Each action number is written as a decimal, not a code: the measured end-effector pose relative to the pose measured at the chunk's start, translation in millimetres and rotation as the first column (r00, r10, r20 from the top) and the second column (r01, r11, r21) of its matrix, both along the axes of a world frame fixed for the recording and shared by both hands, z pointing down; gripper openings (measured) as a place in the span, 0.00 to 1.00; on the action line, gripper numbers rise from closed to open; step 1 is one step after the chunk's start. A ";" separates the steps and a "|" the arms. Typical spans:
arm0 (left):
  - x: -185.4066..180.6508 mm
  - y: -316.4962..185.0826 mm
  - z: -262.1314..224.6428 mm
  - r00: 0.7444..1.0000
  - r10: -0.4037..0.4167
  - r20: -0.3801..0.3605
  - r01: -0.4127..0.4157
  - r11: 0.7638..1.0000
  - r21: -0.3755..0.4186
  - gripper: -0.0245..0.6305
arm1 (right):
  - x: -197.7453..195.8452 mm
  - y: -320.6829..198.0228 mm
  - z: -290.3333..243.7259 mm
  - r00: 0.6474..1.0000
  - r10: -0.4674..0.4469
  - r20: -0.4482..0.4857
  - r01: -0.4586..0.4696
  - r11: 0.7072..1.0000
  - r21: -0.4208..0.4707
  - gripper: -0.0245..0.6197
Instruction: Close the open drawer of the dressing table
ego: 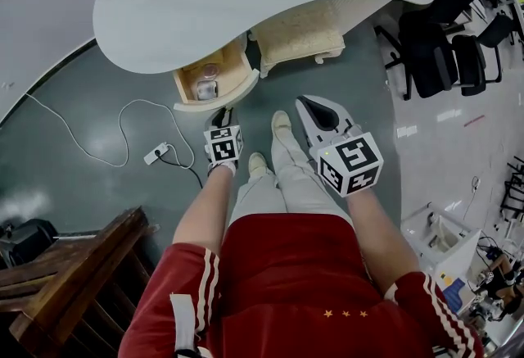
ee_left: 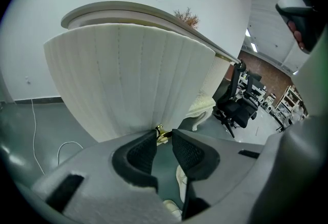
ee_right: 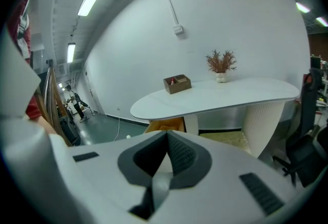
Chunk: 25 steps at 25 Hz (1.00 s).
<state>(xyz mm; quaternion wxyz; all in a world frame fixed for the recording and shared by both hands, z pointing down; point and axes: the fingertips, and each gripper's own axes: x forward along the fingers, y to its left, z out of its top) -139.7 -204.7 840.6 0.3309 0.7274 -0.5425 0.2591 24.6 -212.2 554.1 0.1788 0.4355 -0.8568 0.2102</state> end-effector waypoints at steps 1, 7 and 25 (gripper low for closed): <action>-1.0 -3.8 -0.8 1.000 -0.005 0.006 0.005 1.000 0.009 0.18 | -0.4 -2.2 1.0 1.000 -0.008 -0.002 0.008 1.000 -0.001 0.05; -6.3 -27.7 -1.9 1.000 -0.022 0.009 0.022 0.998 0.055 0.18 | -0.3 -15.8 7.0 0.999 -0.039 -0.023 0.039 0.999 -0.005 0.05; -30.8 -93.8 -6.2 0.995 -0.078 0.064 0.069 0.989 0.133 0.19 | 16.7 -62.0 40.8 0.996 -0.059 -0.064 0.058 0.998 -0.006 0.05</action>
